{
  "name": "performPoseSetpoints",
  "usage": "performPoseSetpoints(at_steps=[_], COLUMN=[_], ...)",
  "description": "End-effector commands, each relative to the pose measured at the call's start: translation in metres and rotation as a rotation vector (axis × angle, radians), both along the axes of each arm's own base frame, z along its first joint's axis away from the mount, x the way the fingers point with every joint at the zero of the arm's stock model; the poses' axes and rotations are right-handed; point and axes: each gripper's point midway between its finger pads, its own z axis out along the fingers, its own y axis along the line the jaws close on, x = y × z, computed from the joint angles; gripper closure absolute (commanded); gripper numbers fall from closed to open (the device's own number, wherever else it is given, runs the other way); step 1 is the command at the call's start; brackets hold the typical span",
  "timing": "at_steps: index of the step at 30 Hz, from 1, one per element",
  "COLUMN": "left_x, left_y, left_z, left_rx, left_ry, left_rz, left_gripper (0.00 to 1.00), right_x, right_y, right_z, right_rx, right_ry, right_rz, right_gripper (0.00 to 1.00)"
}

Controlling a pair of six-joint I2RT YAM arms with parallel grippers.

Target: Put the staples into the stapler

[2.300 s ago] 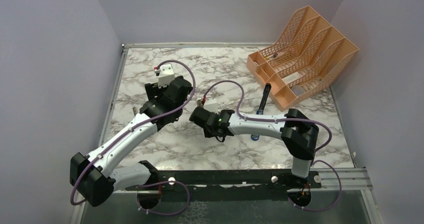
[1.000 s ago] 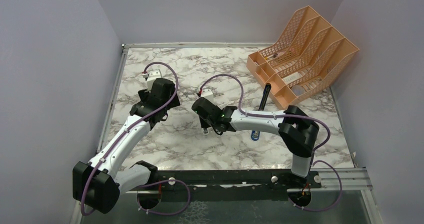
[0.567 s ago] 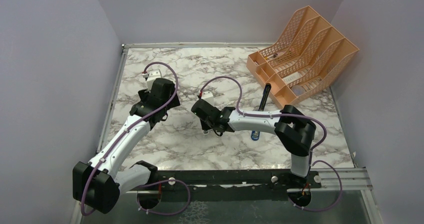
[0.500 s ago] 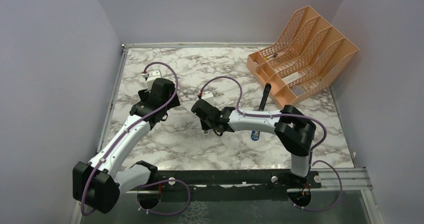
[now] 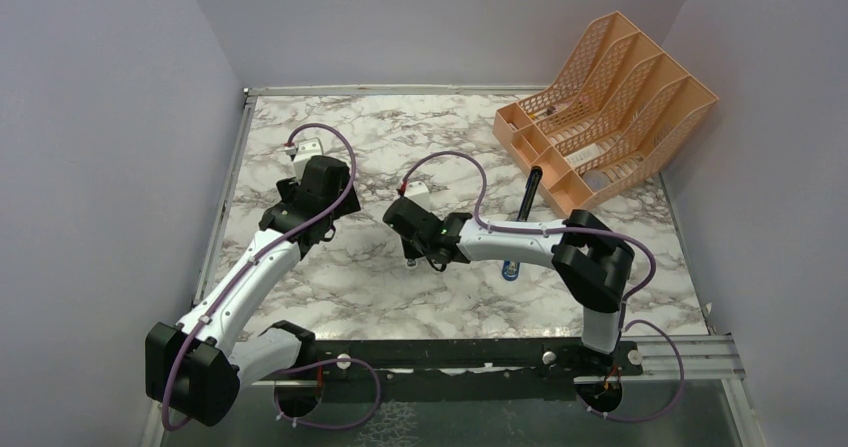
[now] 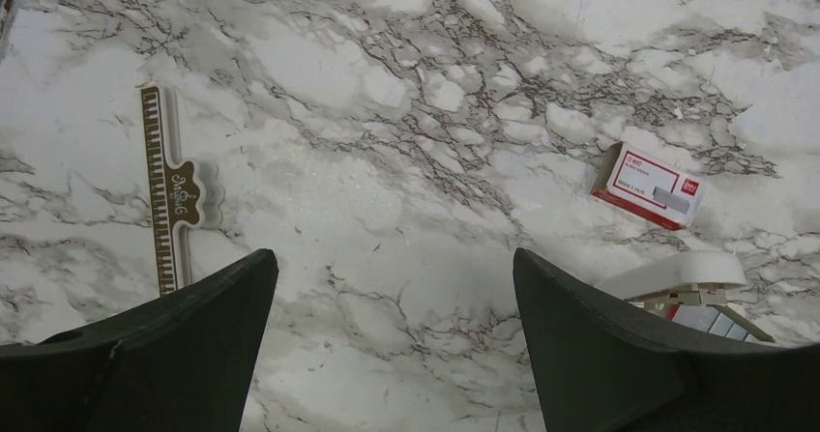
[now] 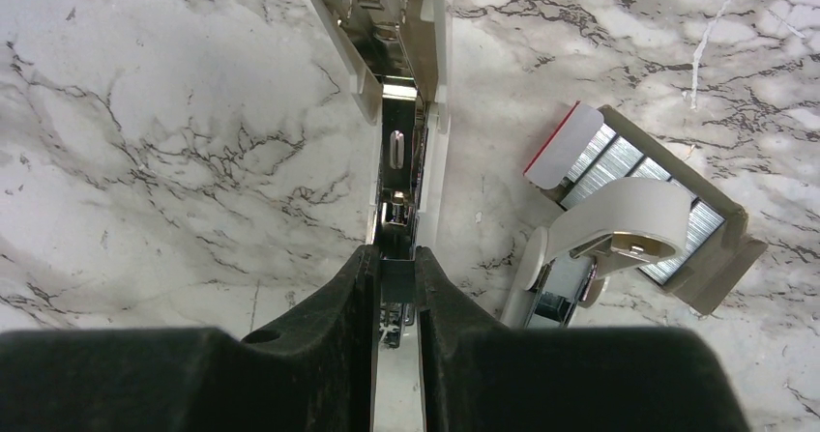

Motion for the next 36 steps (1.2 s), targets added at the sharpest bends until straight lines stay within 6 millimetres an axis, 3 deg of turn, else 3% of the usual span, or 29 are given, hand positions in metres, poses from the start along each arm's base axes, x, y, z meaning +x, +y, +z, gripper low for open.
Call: performPoseSetpoints(at_steps=[1, 36], left_x=[0.001, 0.000], left_y=[0.000, 0.001], left_z=[0.000, 0.001], left_rx=[-0.015, -0.018], left_ry=[-0.004, -0.009], left_rz=[-0.002, 0.001], left_gripper=[0.09, 0.09], right_x=[0.008, 0.000], right_y=[-0.001, 0.005], right_z=[0.030, -0.002], right_rx=[0.042, 0.038], right_ry=[-0.041, 0.033], right_rz=[-0.051, -0.057], right_gripper=[0.79, 0.79])
